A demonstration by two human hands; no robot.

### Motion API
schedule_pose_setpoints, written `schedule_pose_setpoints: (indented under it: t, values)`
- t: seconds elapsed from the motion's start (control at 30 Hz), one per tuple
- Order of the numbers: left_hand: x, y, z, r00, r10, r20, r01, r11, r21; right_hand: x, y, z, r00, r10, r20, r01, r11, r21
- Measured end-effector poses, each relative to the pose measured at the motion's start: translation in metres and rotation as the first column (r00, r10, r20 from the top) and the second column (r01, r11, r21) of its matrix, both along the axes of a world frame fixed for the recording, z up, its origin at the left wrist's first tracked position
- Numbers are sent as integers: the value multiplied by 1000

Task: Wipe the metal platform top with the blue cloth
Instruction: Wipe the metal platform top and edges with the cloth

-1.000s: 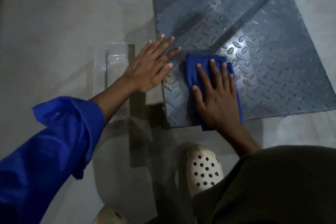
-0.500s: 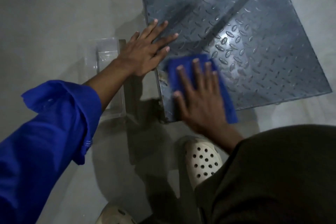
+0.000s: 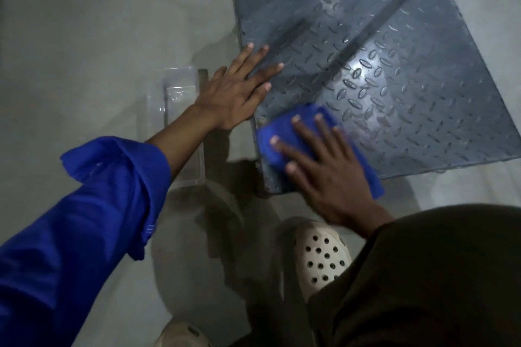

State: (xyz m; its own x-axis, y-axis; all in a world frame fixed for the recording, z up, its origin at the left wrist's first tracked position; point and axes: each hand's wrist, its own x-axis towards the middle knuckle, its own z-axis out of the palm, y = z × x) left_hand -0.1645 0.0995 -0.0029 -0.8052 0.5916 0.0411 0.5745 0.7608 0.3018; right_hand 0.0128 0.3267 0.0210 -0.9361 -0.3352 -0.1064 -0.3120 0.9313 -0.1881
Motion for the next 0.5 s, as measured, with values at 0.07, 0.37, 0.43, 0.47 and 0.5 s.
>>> schedule_pose_setpoints:
  t: [0.07,0.37,0.43,0.47,0.5]
  values:
    - [1,0,0,1000,0,0,0,1000,-13,13,-5,-3,974,227,8,-227,974,23]
    - [6,-4,10,1000,-4,4,4,996,-89,-38,32,-2,969,-245,-39,245,969,9]
    - [11,-1,9,1000,18,4,-18,997,-82,-8,6,-5,997,-75,-20,76,997,27]
    - [13,1,9,999,32,11,-31,997,-76,6,1,-6,1000,0,-10,0,1000,17]
    - [15,3,9,998,49,30,-47,996,-71,15,3,-8,999,42,-10,-42,999,6]
